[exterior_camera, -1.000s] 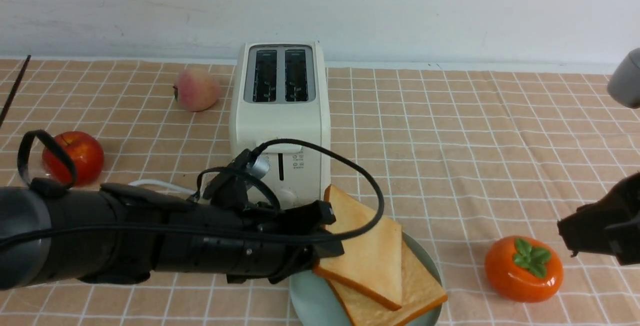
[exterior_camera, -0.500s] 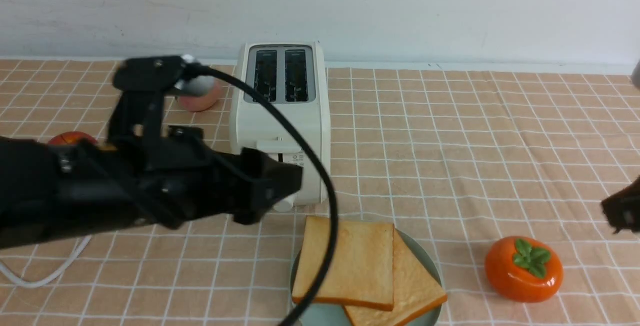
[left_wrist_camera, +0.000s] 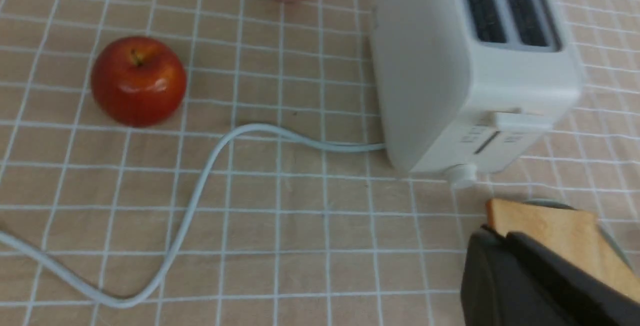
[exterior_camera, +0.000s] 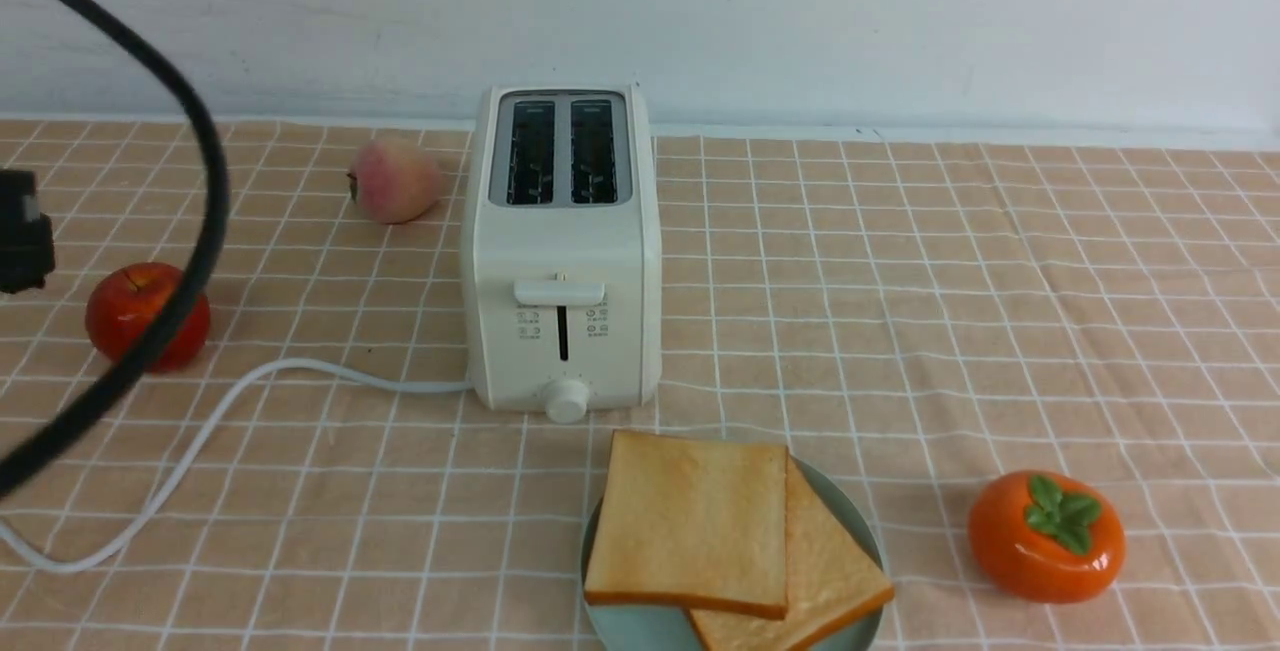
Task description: Take toasted bread from bread machine on light coffee tablecloth place on plate.
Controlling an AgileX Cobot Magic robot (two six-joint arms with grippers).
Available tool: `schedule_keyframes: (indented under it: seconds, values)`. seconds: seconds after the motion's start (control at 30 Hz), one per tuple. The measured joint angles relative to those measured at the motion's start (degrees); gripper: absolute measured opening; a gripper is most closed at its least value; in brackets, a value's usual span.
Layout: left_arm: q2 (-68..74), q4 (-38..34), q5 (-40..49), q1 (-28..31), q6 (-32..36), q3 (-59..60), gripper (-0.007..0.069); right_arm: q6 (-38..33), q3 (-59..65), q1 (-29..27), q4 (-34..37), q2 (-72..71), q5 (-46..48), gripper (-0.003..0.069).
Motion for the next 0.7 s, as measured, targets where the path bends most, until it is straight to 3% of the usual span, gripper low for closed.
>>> schedule_keyframes:
  seconds: [0.27, 0.47, 0.7]
  values:
    - [-18.73, 0.60, 3.69, -3.33, -1.53, 14.86, -0.0014, 0.00, 22.26, -0.19, -4.29, -18.31, -1.75, -0.0019]
    - [-23.90, 2.91, -5.20, -3.33, -4.21, 23.81, -0.0014, 0.00, 30.72, -0.19, -11.09, -25.18, -1.68, -0.0018]
    - [-24.01, 2.96, -8.26, -3.33, -4.45, 24.98, -0.0014, 0.00, 35.18, -0.19, -12.21, -26.08, -1.69, -0.0018]
